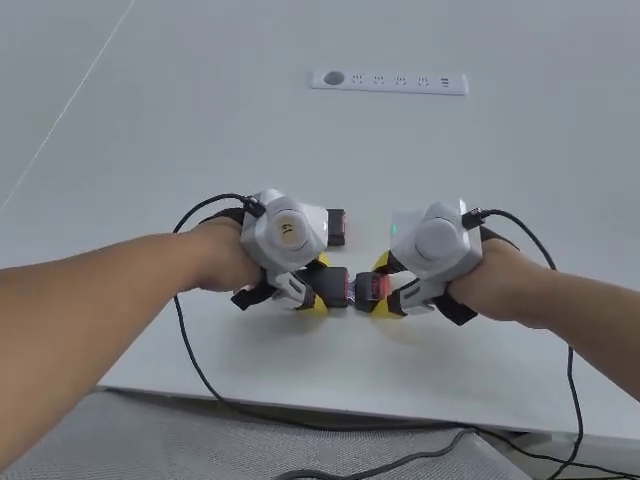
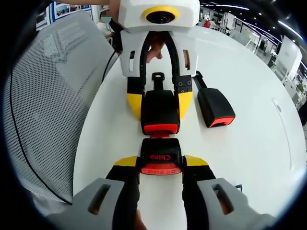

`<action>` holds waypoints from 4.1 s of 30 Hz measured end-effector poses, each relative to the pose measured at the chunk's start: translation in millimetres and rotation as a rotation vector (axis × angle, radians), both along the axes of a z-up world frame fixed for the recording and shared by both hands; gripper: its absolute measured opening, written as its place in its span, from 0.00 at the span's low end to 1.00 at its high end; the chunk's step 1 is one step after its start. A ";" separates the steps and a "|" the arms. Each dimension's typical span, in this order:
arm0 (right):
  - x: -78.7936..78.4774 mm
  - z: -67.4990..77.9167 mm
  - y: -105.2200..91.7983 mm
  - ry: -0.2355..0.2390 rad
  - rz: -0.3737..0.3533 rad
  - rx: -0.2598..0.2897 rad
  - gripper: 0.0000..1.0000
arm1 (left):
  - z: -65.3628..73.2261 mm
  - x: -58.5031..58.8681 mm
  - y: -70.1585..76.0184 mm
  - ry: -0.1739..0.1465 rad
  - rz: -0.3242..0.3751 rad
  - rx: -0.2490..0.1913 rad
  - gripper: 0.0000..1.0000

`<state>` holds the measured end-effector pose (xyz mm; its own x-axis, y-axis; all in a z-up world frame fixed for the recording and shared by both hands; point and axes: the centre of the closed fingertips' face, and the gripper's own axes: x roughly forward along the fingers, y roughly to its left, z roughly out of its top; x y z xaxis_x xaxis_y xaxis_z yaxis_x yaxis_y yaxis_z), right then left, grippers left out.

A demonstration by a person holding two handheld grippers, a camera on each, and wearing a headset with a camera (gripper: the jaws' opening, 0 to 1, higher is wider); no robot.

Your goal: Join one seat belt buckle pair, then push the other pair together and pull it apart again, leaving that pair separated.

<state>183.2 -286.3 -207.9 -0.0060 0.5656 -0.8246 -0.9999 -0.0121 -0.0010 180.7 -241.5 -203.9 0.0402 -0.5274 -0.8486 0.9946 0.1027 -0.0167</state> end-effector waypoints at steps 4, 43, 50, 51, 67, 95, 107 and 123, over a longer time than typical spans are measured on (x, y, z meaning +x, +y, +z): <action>-0.1 1.0 -0.1 -0.009 0.003 -0.003 0.33 | -1.1 0.3 1.9 -0.006 0.010 -0.004 0.36; 43.6 35.8 -54.7 -0.051 -0.125 0.030 0.33 | 47.2 55.3 8.6 -0.108 0.050 -0.063 0.48; 72.5 35.5 -83.8 -0.076 -0.177 -0.004 0.33 | 42.1 65.5 14.4 -0.093 0.049 -0.034 0.46; 77.8 33.8 -91.0 -0.094 -0.181 -0.029 0.33 | 41.2 67.9 14.8 -0.097 0.041 -0.033 0.46; 97.9 13.9 -115.8 -0.134 -0.149 -0.136 0.34 | 7.2 96.7 38.1 -0.083 0.061 0.021 0.45; 100.8 -0.2 -120.9 -0.030 -0.074 -0.155 0.33 | -3.9 85.9 30.6 -0.027 0.019 0.038 0.34; 101.1 -0.5 -119.4 -0.037 -0.028 -0.169 0.33 | -7.3 90.9 32.8 -0.002 0.056 0.031 0.34; 98.1 -2.7 -101.5 -0.044 -0.001 -0.180 0.32 | -7.5 91.3 33.1 -0.008 0.058 0.038 0.33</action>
<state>281.3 -387.8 -210.6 0.0325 0.4087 -0.9121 -0.9990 -0.0154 -0.0425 272.0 -208.4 -211.5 0.0767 -0.4917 -0.8674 0.9871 0.1602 -0.0035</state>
